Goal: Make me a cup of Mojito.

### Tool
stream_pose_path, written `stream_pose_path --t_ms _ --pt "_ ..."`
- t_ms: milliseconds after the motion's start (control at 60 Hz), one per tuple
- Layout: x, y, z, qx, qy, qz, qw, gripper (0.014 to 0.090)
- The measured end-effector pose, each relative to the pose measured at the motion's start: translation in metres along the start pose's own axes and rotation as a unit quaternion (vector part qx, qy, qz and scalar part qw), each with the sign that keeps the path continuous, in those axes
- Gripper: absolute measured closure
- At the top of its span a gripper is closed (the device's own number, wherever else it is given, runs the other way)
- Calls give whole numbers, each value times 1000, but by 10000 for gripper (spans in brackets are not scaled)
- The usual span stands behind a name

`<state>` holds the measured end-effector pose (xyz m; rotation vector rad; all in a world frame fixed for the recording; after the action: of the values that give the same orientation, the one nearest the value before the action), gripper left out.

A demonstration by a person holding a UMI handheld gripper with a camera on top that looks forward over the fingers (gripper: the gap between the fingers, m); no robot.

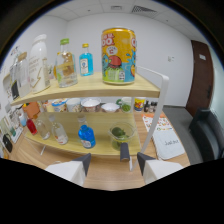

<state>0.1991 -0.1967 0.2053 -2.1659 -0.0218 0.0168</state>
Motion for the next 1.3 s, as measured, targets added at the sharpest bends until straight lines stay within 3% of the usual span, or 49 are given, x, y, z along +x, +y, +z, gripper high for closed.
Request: stream_pose_path --t_ms 83,183,533,900,1167,1300 --pt "4 -3 18 -7 -7 -1 1000 194" --pt "9 -6 35 -13 -10 -1 1000 257" --pt "20 4 59 -63 -8 4 998 862" --pt "23 3 51 -61 6 5 998 894" --pt "2 -17 -10 -13 13 11 1000 896" --pt "-27 10 -27 -22 2 16 1000 898"
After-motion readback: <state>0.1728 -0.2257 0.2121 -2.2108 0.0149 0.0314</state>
